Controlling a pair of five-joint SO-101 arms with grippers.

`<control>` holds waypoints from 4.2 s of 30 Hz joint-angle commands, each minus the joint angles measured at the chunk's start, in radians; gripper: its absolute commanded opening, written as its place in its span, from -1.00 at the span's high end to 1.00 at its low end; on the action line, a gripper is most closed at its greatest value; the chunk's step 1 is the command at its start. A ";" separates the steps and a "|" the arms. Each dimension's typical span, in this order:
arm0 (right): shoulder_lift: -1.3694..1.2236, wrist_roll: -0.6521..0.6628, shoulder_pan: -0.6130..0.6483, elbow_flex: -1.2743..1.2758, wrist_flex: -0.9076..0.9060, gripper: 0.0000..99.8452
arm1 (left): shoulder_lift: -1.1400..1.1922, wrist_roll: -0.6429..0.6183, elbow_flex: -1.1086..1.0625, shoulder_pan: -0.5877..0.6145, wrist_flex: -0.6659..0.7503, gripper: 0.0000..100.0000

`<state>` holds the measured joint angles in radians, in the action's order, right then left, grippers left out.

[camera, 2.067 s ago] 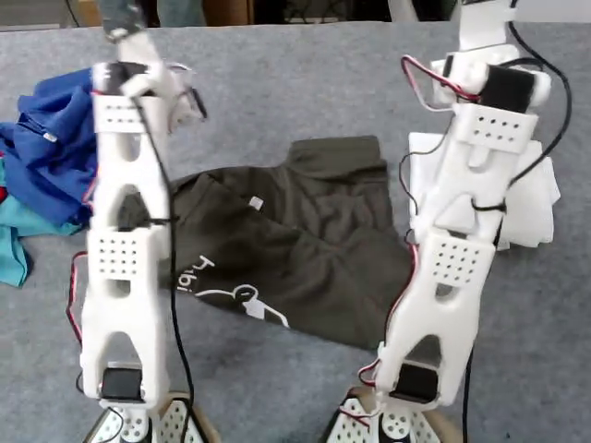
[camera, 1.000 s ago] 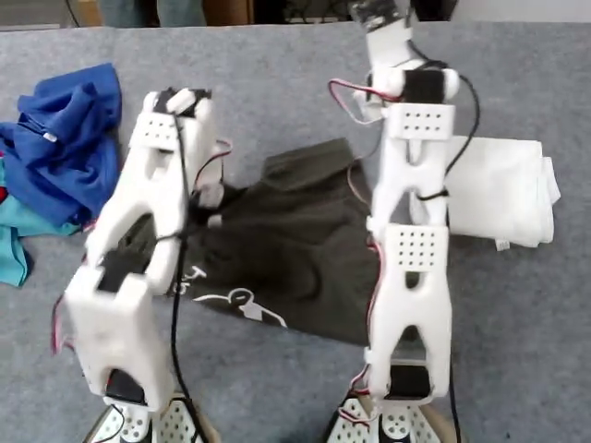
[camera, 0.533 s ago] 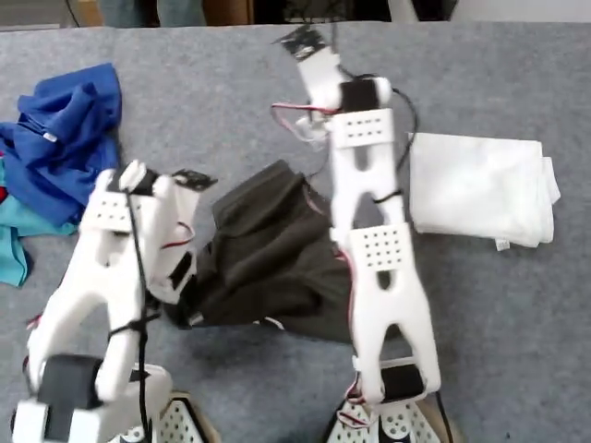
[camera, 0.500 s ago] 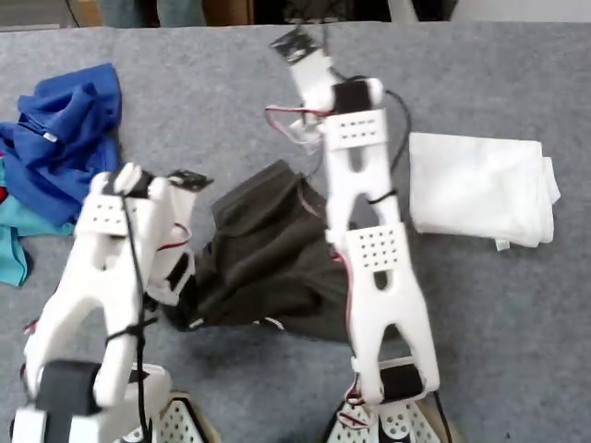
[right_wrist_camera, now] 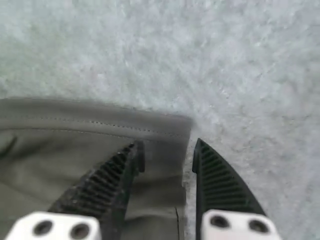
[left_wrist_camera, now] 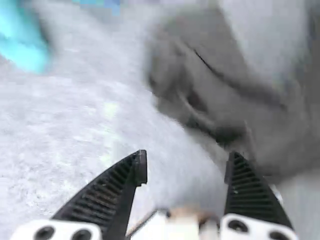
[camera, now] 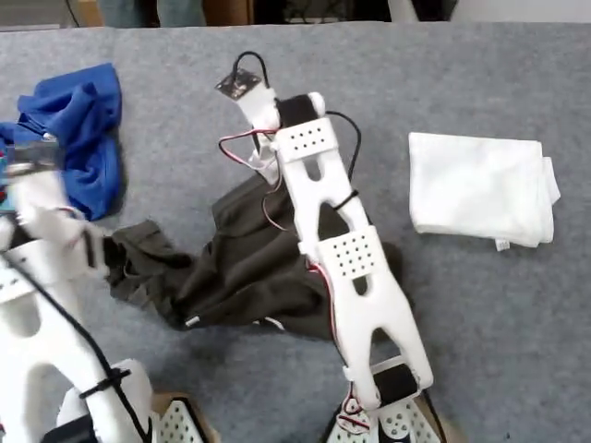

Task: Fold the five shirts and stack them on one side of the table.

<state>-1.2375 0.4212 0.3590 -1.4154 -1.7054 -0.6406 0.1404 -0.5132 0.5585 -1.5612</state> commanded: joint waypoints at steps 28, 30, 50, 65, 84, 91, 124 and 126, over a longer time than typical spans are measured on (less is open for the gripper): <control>0.012 -0.087 -0.216 -0.193 0.017 0.97 | 0.537 -0.733 0.157 -0.114 0.542 0.47; 0.012 -0.106 -0.258 -0.240 0.017 0.97 | 0.597 -0.766 0.217 -0.147 0.542 0.47; -0.012 -0.173 -0.339 -0.255 0.081 0.97 | 1.275 -0.895 1.013 -0.321 0.066 0.47; -0.012 -0.173 -0.339 -0.255 0.081 0.97 | 1.363 -0.844 1.153 -0.334 -0.198 0.51; -0.016 -0.140 -0.333 -0.254 0.089 0.97 | 0.974 -0.729 0.889 -0.328 -0.195 0.52; -0.018 -0.140 -0.319 -0.254 0.089 0.97 | 1.045 -0.686 0.852 -0.406 -0.198 0.53; -0.019 -0.140 -0.318 -0.252 0.089 0.97 | 1.083 -0.914 0.699 -0.394 0.055 0.75; -0.019 -0.140 -0.318 -0.252 0.089 0.97 | 1.083 -0.914 0.699 -0.392 0.058 0.75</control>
<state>-1.2651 0.2770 0.0276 -1.6303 -1.6349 0.4534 -0.7618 0.1880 0.1703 -1.5121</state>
